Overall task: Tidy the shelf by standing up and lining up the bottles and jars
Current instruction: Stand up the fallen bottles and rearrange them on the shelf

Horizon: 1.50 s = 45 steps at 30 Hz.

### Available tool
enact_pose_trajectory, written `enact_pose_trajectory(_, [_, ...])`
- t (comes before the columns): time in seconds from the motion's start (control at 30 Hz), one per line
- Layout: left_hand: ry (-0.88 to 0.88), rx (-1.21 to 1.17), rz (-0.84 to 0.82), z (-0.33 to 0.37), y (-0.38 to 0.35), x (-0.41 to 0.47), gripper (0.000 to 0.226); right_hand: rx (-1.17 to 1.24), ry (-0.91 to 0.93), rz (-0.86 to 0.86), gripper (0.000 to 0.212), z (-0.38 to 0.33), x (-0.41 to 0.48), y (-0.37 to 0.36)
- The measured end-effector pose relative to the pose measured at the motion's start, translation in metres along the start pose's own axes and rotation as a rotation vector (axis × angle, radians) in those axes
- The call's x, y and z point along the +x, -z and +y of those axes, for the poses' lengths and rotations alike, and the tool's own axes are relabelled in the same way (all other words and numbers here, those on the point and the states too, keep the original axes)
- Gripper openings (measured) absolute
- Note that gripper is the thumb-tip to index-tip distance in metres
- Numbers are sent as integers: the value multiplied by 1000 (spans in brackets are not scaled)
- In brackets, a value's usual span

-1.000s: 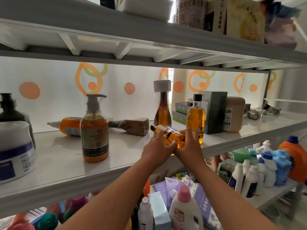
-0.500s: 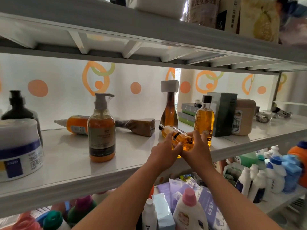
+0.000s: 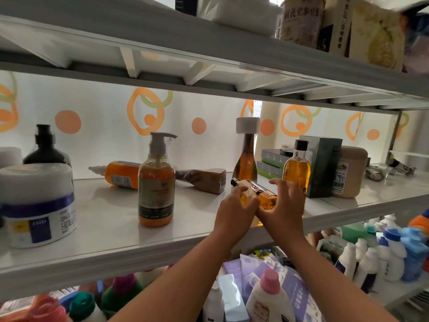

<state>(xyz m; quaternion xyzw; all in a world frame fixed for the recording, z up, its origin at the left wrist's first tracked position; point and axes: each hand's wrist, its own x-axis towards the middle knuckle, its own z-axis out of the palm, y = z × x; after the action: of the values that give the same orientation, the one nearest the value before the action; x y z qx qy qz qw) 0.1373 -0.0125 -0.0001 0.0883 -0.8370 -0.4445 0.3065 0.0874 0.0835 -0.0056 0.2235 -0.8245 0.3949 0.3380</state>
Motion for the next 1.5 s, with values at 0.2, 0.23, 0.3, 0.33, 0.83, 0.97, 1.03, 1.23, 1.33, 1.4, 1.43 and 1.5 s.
enact_pose_trajectory(0.2, [-35, -56, 214, 7, 31, -2, 33, 139, 151, 44, 34, -51, 5, -22])
enact_pose_trajectory(0.23, [-14, -61, 219, 6, 37, -1, 34, 187, 162, 1, 31, -59, 5, -27])
enact_pose_trajectory(0.3, [48, -80, 216, 3, 49, 2, 35, 218, 175, -82, 25, -69, 6, -42])
enact_pose_trajectory(0.33, [80, -89, 214, 0, 53, 3, 37, 211, 155, -122, 25, -73, 7, -51])
enact_pose_trajectory(0.83, [391, -331, 191, -23, 52, 57, 57, 28, -160, -312, 60, -72, 53, -139])
enact_pose_trajectory(0.97, [339, -400, 232, -37, 52, 70, 62, 203, -185, -355, 81, -65, 51, -148])
enact_pose_trajectory(1.03, [337, -454, 219, -46, 49, 76, 80, 225, -172, -330, 83, -60, 52, -150])
enact_pose_trajectory(1.23, [366, -538, 190, -71, 45, 93, 80, 218, -135, -289, 69, -56, 53, -152])
enact_pose_trajectory(1.33, [370, -556, 175, -76, 44, 94, 83, 191, -88, -322, 60, -57, 51, -151])
enact_pose_trajectory(1.4, [369, -565, 179, -79, 41, 97, 86, 180, -65, -331, 55, -57, 50, -149])
enact_pose_trajectory(1.43, [361, -560, 187, -78, 41, 97, 85, 163, -59, -333, 53, -58, 49, -146])
enact_pose_trajectory(1.5, [361, -551, 207, -78, 43, 97, 87, 154, -55, -337, 52, -59, 49, -142])
